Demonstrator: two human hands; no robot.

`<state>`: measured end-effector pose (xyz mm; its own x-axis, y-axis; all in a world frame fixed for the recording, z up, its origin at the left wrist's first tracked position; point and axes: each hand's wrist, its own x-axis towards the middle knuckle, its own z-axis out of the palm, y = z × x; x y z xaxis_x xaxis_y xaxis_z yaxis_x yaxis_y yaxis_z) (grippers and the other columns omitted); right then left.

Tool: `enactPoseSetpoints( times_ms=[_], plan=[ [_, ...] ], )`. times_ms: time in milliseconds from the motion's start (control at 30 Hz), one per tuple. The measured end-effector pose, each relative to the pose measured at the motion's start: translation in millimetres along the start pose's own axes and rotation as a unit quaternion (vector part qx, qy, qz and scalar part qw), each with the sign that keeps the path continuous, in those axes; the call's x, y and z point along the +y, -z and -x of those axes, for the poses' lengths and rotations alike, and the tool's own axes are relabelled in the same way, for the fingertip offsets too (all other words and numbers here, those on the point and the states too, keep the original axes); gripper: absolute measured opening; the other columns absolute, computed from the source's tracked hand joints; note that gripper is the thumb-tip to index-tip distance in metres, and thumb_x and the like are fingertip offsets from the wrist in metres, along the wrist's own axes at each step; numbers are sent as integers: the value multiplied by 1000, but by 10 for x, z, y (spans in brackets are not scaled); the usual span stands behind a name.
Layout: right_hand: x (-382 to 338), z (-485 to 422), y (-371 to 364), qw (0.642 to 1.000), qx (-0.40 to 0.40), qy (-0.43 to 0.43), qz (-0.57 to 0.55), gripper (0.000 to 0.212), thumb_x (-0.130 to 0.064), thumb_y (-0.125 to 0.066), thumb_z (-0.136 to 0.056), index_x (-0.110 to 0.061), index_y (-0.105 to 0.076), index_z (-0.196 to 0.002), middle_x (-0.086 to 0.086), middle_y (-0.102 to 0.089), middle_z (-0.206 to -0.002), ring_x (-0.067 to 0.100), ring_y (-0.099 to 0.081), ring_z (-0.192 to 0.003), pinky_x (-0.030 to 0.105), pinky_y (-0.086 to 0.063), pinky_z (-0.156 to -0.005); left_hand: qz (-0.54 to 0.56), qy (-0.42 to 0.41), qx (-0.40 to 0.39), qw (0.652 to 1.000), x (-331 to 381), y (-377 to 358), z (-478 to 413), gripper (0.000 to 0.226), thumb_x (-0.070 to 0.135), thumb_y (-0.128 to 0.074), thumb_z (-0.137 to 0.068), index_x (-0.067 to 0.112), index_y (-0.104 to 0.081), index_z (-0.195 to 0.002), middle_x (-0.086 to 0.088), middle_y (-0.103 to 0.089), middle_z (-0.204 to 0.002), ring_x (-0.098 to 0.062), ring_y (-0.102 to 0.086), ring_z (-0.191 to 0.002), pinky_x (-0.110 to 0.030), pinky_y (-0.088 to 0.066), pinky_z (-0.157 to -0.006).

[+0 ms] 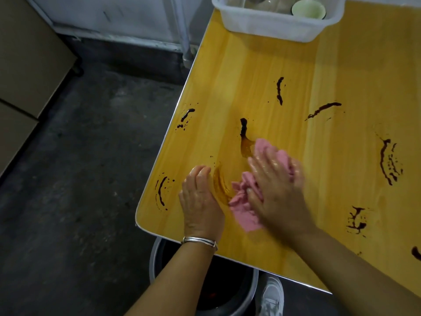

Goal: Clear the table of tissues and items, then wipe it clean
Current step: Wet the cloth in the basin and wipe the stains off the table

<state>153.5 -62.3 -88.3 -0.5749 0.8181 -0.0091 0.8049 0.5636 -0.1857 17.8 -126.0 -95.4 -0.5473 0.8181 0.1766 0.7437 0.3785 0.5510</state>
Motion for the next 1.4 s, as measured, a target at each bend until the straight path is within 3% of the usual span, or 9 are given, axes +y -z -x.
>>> enactPoseSetpoints(
  times_ms=[100,200,467,600,700,833,1033,1167,1400],
  plan=[
    [107,-147,74,995,9,-96,-32,61,-48,-19,-91,-20,-35,-143,6,-23,-154,24,-12,-145,54,-6,-114,-46,-38,-16,998,-64,27,39,48,1,-54,-72,17,-44,-116,-7,-54,-121,-21,-48,-112,-40,-48,-84],
    [-47,-575,116,982,-5,-177,-61,67,-51,-15,-88,-21,-23,-147,8,-12,-158,25,-1,-146,53,5,-115,-104,-83,-36,990,-215,100,159,42,21,-49,-82,14,-43,-123,-3,-41,-130,-15,-37,-117,-37,-43,-94],
    [-141,-398,62,995,-25,94,-23,57,-48,-32,-85,-21,-55,-129,2,-45,-144,24,-30,-140,54,-10,-113,-110,-100,-60,987,-301,127,229,41,31,-38,-87,9,-46,-120,-12,-47,-135,-18,-36,-122,-36,-42,-100],
    [-75,-361,203,997,-48,-39,-39,62,-57,-28,-76,-43,-43,-134,-2,-21,-156,30,-9,-144,55,-2,-112,-115,-147,-17,982,-403,288,100,39,24,-40,-86,11,-45,-123,-8,-45,-134,-20,-35,-126,-39,-24,-109],
    [-292,-444,141,984,-70,-145,-74,79,-59,-22,-71,-36,-20,-147,1,-1,-159,27,7,-145,52,5,-114,-111,-51,41,992,-617,416,-90,43,25,-38,-85,13,-45,-125,-5,-45,-133,-17,-35,-124,-40,-20,-107],
    [-452,-539,38,985,-29,-166,-37,82,-59,-23,-77,-19,-19,-149,9,-13,-158,32,-3,-145,53,1,-114,-36,162,31,986,-771,510,-198,39,20,-30,-92,13,-52,-123,-7,-54,-126,-24,-45,-120,-46,-27,-103],
    [-774,-446,-56,998,-26,44,-25,61,-44,-30,-89,-18,-33,-144,6,-36,-148,29,-26,-141,51,-21,-115,-16,185,33,982,-789,470,-170,42,-4,-38,-83,12,-58,-116,-7,-61,-113,-27,-52,-109,-42,-28,-97],
    [-597,-229,-67,990,-46,133,-22,57,-45,-32,-92,-23,-29,-145,2,-34,-149,25,-22,-142,48,-18,-114,-22,178,35,983,-788,481,-160,48,-4,-34,-77,12,-60,-115,-8,-63,-110,-30,-54,-105,-45,-30,-95],
    [-346,-931,-13,988,-1,-150,-49,55,-39,-27,-99,-20,-17,-149,3,-17,-157,25,-7,-146,43,-1,-117,-26,162,36,986,-812,438,-157,45,-5,-40,-75,9,-62,-112,-10,-65,-97,-34,-59,-92,-52,-39,-87]
  ],
)
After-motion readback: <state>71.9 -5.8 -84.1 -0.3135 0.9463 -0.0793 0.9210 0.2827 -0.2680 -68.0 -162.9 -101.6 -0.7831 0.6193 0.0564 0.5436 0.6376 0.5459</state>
